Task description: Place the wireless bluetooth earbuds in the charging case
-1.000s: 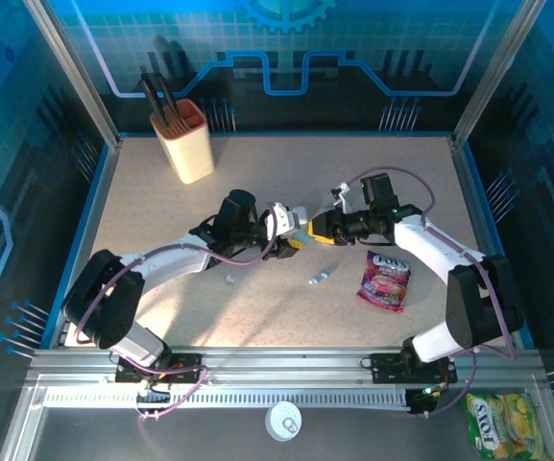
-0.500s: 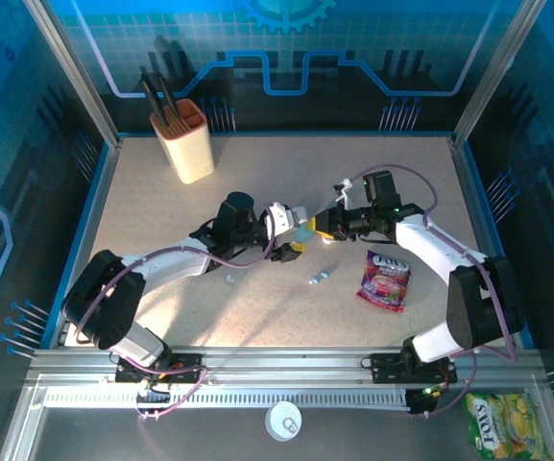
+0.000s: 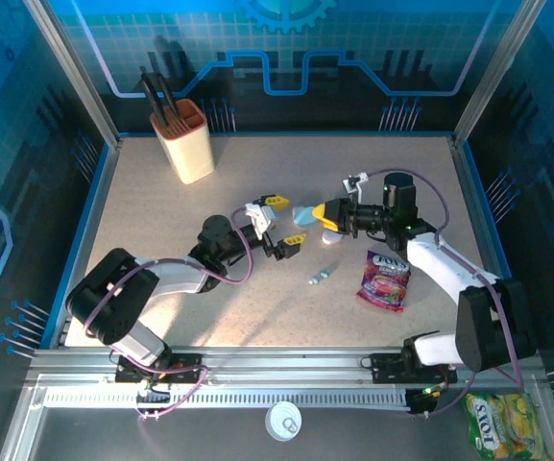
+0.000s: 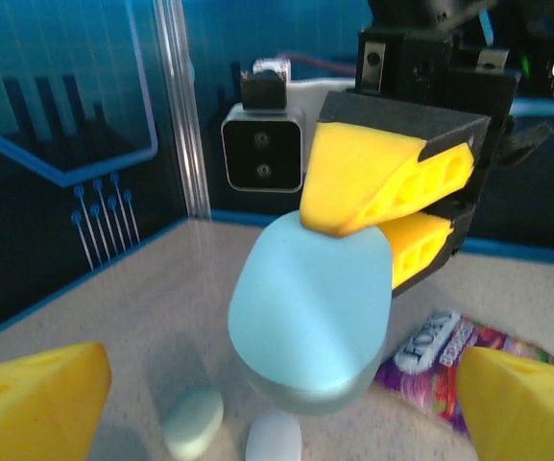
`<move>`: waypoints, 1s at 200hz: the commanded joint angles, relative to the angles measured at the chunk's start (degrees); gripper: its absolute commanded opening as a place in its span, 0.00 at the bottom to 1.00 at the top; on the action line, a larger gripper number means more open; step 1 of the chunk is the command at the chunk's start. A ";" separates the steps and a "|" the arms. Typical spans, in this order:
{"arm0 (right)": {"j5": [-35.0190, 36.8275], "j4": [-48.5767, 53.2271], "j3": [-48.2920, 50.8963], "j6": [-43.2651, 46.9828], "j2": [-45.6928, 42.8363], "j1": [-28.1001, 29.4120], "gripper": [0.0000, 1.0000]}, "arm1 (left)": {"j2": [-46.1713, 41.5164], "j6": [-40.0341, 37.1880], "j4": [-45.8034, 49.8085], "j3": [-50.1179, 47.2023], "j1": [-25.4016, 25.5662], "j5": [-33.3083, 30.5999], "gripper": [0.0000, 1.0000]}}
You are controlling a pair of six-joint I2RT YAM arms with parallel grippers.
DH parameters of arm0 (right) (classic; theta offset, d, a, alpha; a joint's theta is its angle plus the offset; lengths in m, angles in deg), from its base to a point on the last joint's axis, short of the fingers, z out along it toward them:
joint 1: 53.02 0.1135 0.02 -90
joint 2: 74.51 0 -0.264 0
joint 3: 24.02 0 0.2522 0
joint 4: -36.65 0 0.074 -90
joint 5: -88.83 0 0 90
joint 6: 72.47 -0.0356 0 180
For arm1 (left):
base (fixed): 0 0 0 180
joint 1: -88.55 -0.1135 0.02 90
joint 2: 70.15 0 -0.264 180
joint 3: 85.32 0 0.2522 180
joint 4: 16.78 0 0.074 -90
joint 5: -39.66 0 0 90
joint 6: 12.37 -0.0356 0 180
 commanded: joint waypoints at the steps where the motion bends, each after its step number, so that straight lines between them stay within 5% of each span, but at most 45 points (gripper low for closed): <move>1: -3.00 -15.58 2.05 -12.45 -2.18 -0.33 0.16 | 1.52 5.69 -10.92 0.59 -0.02 2.22 0.87; 102: 0.47 -53.68 7.07 -44.69 2.87 0.80 0.15 | 3.95 9.29 -10.97 7.09 0.07 9.01 0.69; 200: -1.02 -51.20 8.09 -41.40 3.30 1.01 0.14 | 5.08 11.15 -10.93 10.02 0.11 11.32 0.55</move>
